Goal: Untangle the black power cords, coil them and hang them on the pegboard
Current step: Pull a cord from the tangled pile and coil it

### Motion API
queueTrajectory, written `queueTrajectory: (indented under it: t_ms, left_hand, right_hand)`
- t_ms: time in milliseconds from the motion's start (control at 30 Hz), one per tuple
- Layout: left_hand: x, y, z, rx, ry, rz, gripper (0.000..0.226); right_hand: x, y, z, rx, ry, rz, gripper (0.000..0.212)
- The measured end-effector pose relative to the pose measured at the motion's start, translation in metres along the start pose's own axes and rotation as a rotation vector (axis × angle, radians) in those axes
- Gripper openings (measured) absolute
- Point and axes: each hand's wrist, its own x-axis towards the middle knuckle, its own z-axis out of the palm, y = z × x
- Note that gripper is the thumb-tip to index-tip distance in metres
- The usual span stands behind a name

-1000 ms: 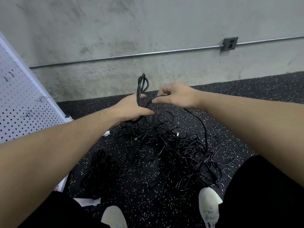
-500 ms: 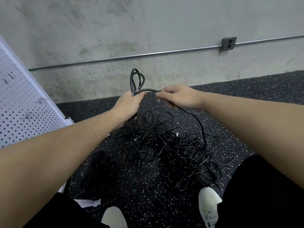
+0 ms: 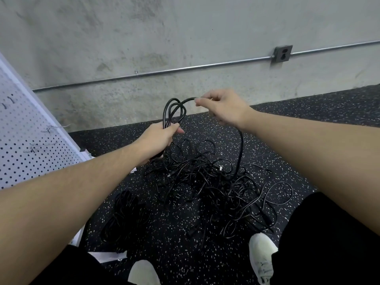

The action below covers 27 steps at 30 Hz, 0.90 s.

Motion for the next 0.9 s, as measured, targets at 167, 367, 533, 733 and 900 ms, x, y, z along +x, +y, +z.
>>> queueTrajectory:
  t_ms: [167, 367, 533, 733, 900]
  left_hand:
    - [-0.005, 0.011, 0.007, 0.02, -0.11, 0.109, 0.036]
    - [-0.011, 0.018, 0.008, -0.133, -0.176, 0.12, 0.034]
    - [-0.016, 0.027, 0.012, -0.213, -0.229, 0.125, 0.034]
    - [-0.018, 0.032, 0.015, -0.293, -0.195, 0.111, 0.037]
    - [-0.017, 0.043, 0.021, -0.337, -0.223, 0.096, 0.035]
  right_hand:
    - [0.0, -0.005, -0.001, -0.181, 0.197, 0.034, 0.051]
    - [0.005, -0.006, 0.008, 0.078, -0.013, 0.12, 0.052]
    - [0.007, -0.015, 0.013, 0.489, -0.057, 0.247, 0.03]
    - [0.004, -0.039, 0.028, 0.802, -0.002, 0.294, 0.023]
    - [0.01, -0.045, 0.036, 0.803, 0.135, 0.27, 0.024]
